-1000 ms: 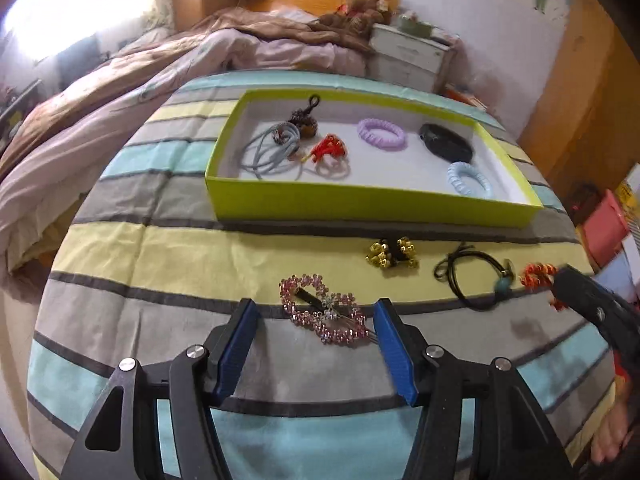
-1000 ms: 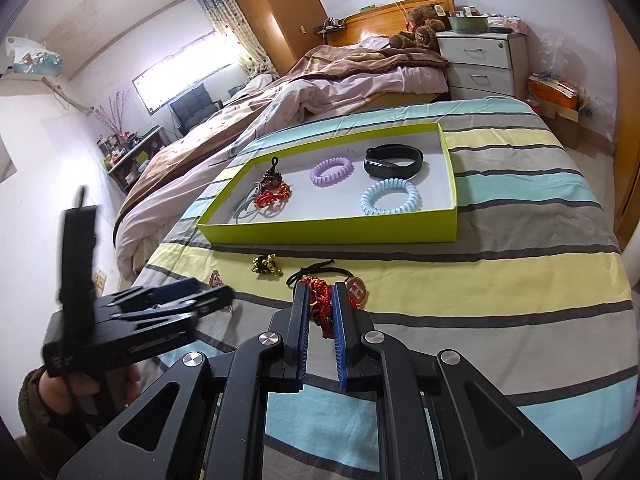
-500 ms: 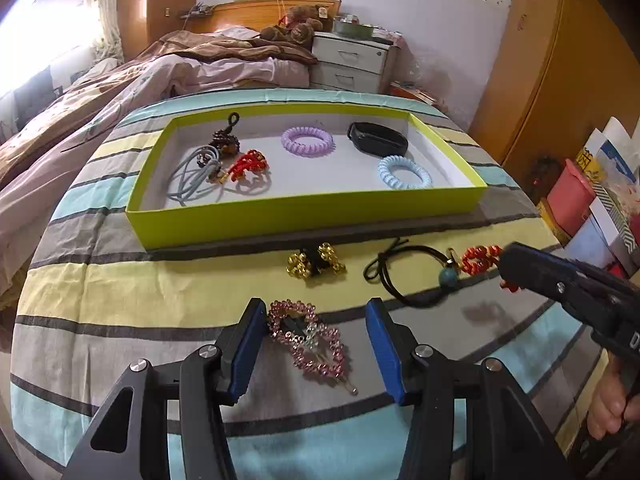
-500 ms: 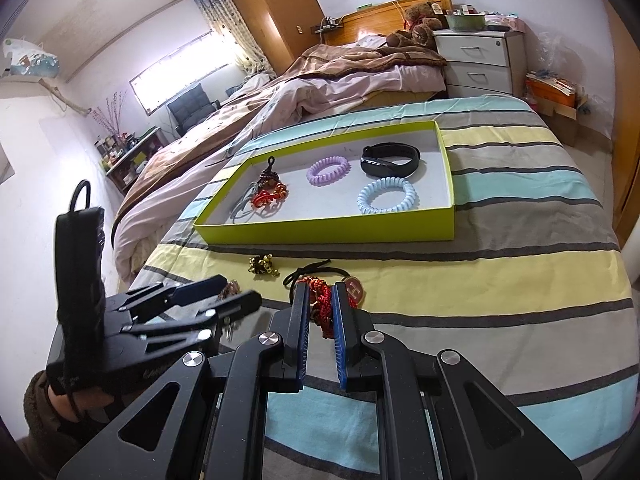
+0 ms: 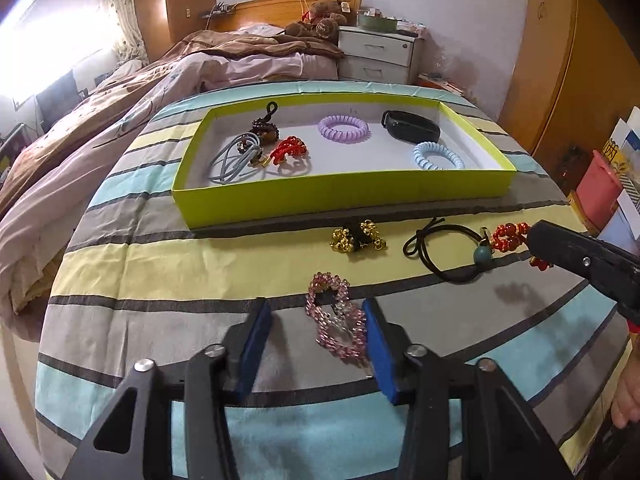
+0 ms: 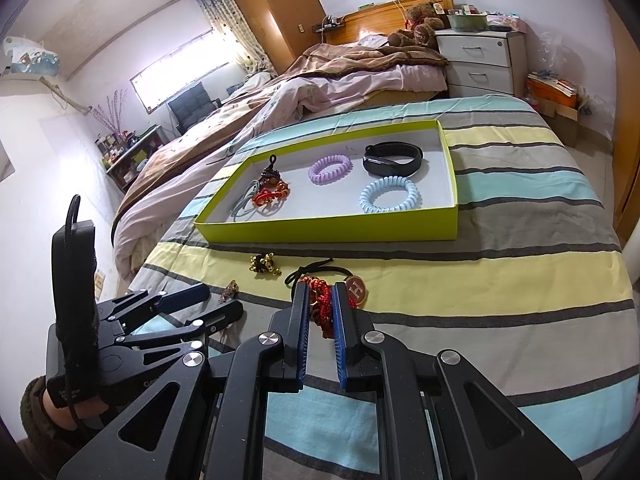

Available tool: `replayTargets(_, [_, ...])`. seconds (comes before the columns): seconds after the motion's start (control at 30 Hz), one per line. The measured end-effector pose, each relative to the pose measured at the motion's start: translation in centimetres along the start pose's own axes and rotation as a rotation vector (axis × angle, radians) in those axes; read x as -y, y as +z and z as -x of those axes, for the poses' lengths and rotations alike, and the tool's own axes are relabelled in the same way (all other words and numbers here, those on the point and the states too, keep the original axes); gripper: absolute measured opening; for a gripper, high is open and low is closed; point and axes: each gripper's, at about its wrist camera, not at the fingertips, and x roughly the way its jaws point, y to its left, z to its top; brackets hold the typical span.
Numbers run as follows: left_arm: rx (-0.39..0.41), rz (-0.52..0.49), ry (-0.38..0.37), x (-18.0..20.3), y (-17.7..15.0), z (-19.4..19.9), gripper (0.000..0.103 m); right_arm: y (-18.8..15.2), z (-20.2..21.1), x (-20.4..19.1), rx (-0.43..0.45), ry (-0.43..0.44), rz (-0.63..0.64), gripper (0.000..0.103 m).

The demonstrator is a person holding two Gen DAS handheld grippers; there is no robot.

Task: Organize jewelry
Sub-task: 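Grasp the pink rhinestone hair clip with the left tool while the right tool holds the bracelet, then carry the clip with the left tool while the right tool carries the bracelet into the box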

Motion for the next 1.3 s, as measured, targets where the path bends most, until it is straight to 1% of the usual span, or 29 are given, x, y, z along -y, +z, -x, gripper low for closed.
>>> replayTargets(0.03, [0.002, 0.0, -0.005, -0.1, 0.0, 0.1, 0.032, 0.0, 0.0, 0.0, 0.0, -0.001, 0.0, 0.011])
replayTargets(0.07, [0.003, 0.0, -0.007, 0.0, 0.0, 0.1, 0.03, 0.0, 0.0, 0.0, 0.0, -0.001, 0.001, 0.011])
replayTargets(0.13, [0.008, 0.007, -0.013, -0.2, -0.1, 0.3, 0.023, 0.0, 0.0, 0.0, 0.0, -0.001, 0.0, 0.011])
replayTargets(0.3, [0.018, 0.025, -0.041, -0.7, -0.2, 0.6, 0.022, 0.1, 0.1, 0.0, 0.001, -0.003, 0.0, 0.011])
replayTargets(0.4, [0.022, 0.027, -0.042, -0.8, -0.2, 0.7, 0.02, 0.1, 0.0, 0.0, 0.0, -0.004, 0.0, 0.011])
replayTargets(0.83, [0.048, 0.024, -0.05, -1.3, 0.2, 1.8, 0.02, 0.4, 0.2, 0.0, 0.006, -0.008, 0.001, 0.011])
replayTargets(1.0, [0.067, 0.022, -0.055, -1.7, 1.0, 2.5, 0.02, 1.0, 0.4, -0.1, 0.016, -0.015, 0.001, 0.011])
replayTargets(1.3, [0.095, 0.018, -0.078, -2.6, 3.8, 2.7, 0.02, 3.6, 0.0, -0.5, 0.041, -0.039, 0.001, 0.011])
